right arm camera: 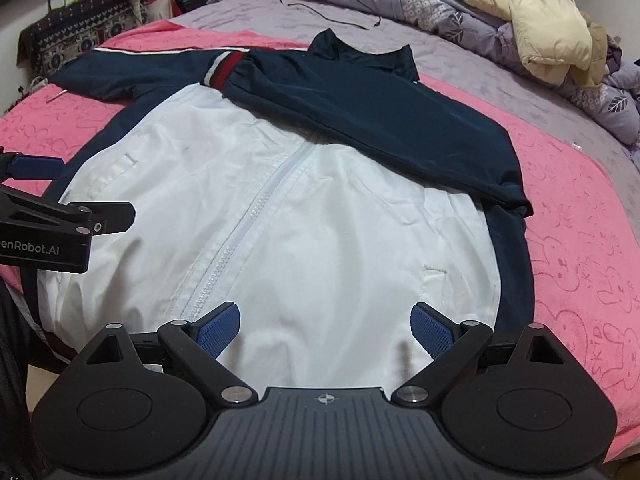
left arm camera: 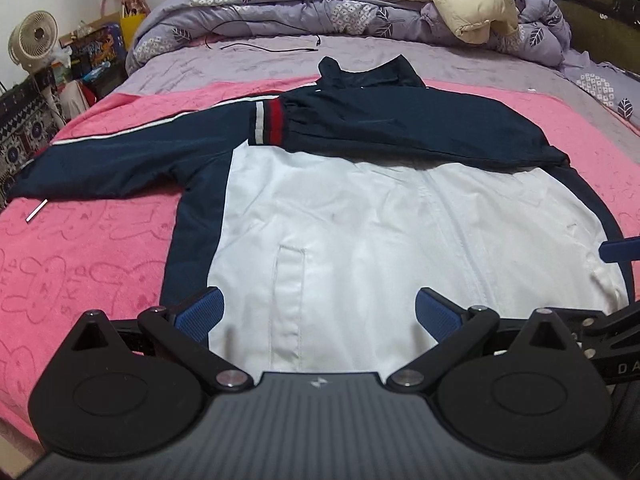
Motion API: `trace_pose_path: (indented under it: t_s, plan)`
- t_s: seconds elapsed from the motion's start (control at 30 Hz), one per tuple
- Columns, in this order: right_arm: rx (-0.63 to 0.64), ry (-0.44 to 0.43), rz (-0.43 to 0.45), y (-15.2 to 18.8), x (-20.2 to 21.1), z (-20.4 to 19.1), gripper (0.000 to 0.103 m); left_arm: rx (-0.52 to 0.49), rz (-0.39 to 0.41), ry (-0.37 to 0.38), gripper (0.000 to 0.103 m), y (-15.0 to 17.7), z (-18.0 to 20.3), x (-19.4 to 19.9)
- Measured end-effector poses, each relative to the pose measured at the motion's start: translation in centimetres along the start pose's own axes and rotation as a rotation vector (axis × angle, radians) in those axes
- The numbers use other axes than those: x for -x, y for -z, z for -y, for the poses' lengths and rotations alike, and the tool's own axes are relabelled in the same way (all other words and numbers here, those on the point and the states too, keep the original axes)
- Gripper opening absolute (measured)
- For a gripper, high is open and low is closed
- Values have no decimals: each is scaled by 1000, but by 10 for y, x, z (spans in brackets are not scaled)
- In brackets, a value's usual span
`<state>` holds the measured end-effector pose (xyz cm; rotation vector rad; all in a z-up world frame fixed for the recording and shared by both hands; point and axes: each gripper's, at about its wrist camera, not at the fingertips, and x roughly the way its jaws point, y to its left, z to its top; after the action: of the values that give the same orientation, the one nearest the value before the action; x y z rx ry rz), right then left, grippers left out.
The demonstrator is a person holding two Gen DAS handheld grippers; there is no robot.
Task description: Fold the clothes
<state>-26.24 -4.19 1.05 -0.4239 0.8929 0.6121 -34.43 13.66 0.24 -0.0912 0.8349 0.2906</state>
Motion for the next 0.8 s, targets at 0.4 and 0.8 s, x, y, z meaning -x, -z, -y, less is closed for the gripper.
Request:
trace_pose_path:
  t_s: [0.4, 0.8]
  plan:
    - [-8, 7, -41, 4, -10, -2, 93, 134, 60, 37, 102, -8, -43, 3]
    - [-56, 32, -60, 0, -25, 8, 93, 751, 255, -197, 93, -54, -320, -43]
